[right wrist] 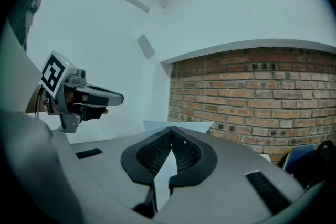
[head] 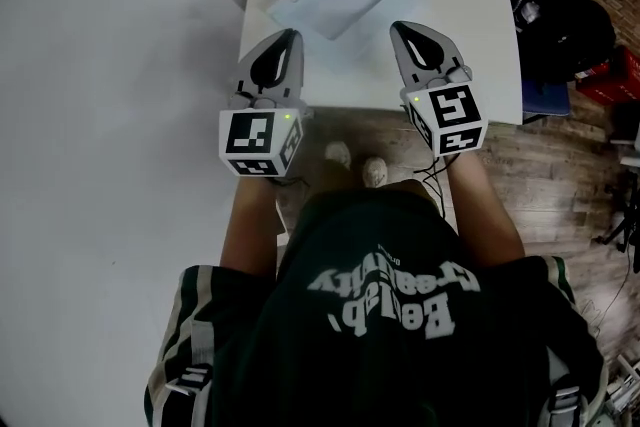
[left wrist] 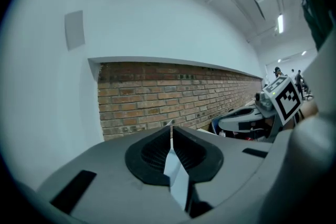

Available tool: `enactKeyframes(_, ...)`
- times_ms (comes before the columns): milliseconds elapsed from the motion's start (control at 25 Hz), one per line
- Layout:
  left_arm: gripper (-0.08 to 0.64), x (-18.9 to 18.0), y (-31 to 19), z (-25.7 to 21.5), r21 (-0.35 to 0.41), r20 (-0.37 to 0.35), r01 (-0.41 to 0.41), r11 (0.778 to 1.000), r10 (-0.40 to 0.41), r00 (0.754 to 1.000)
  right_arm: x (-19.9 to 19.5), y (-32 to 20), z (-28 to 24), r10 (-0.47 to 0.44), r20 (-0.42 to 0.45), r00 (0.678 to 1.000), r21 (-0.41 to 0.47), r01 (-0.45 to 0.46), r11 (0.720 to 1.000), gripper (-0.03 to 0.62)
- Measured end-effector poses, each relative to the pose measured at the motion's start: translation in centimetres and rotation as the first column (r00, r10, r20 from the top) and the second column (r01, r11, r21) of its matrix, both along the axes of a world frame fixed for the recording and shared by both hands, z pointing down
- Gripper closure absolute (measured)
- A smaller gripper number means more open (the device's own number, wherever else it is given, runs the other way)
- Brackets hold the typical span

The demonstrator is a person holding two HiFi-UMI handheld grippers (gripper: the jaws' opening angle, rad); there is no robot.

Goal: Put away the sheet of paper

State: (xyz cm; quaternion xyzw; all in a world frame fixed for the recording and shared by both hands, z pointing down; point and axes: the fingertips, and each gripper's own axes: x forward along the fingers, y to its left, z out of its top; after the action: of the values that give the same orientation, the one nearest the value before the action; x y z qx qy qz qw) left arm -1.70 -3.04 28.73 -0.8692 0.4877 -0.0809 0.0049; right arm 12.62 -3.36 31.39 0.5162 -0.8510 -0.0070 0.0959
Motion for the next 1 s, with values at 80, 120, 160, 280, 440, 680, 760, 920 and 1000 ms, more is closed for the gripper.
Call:
enactKeyframes(80,0.555,0.2,-0.2,0.2,-0.001,0.011,0.001,1.0,-0.001,1.0,-0.1,0.1,-0.3,-0.007,-0.012,1.0,0.011,0.007,1.0,0.598)
enactKeyframes(120,0.557,0.2,-0.2,0.3,-0.001,0.015,0.002,1.0,-0.002,1.0,-0.1,0.2,-0.4,-0.012,-0.011,1.0,0.013,0.012,1.0,0.598)
enactKeyframes(160,0.558,0.3,-0.3,0.5,-0.001,0.013,0.001,1.0,-0.001,1.0,-0.2,0.2,-0.5,-0.017,-0.005,1.0,0.013,0.017,1.0,0.598)
enactKeyframes(280,0.558,0.5,-0.2,0.7,0.005,-0.011,-0.011,1.0,0.011,1.0,-0.2,0.4,-0.7,-0.019,0.009,1.0,0.019,0.019,1.0,0.598)
enactKeyframes(440,0.558,0.5,-0.1,0.8,0.013,0.0,-0.03,0.999,0.03,1.0,-0.6,0.3,-1.4,-0.016,-0.01,1.0,0.043,0.016,0.999,0.598)
enactKeyframes(680,0.558,-0.2,-0.3,0.6,0.026,0.018,-0.029,0.999,0.029,0.999,-1.5,0.2,-1.8,-0.031,-0.004,1.0,0.052,0.031,0.998,0.599)
enactKeyframes(760,0.558,-0.5,-0.4,0.6,0.028,0.012,-0.021,0.999,0.02,1.0,-1.7,0.3,-1.6,-0.035,-0.006,0.999,0.05,0.035,0.998,0.598)
enactKeyframes(920,0.558,-0.5,-0.5,0.4,0.032,0.006,-0.018,0.999,0.018,1.0,-1.9,0.2,-1.6,-0.037,-0.012,0.999,0.051,0.038,0.998,0.599)
enactKeyframes(1000,0.558,-0.5,-0.5,0.3,0.038,0.007,-0.023,0.999,0.023,1.0,-2.0,0.2,-1.7,-0.038,-0.005,0.999,0.052,0.038,0.998,0.598)
